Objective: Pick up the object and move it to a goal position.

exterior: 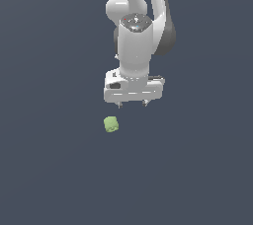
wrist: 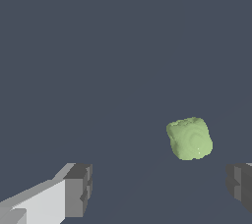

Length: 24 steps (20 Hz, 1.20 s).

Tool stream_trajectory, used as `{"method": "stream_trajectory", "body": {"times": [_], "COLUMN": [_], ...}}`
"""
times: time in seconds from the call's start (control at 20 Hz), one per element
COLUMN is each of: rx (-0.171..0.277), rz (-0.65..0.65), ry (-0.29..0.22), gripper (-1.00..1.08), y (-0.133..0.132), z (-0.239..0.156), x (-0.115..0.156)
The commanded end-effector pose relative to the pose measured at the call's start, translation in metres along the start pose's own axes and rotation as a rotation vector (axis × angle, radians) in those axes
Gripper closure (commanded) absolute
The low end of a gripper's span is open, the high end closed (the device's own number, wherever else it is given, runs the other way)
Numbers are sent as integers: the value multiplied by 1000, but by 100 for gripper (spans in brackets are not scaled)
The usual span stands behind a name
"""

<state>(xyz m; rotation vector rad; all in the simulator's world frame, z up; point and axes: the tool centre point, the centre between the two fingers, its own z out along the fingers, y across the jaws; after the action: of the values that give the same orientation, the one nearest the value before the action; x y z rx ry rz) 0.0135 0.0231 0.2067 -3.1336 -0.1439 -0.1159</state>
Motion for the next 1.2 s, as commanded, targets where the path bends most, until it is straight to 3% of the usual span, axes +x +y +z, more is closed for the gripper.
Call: {"method": "stream_trajectory", "body": {"times": [0.0, 0.75, 1.15], "rx": [-1, 3, 9], "rz": [-14, -196, -252], "ry": [-5, -56, -72], "gripper": [-92, -92, -92], "y": [6, 75, 96], "z": [7, 87, 112], "x": [-1, -15, -23]}}
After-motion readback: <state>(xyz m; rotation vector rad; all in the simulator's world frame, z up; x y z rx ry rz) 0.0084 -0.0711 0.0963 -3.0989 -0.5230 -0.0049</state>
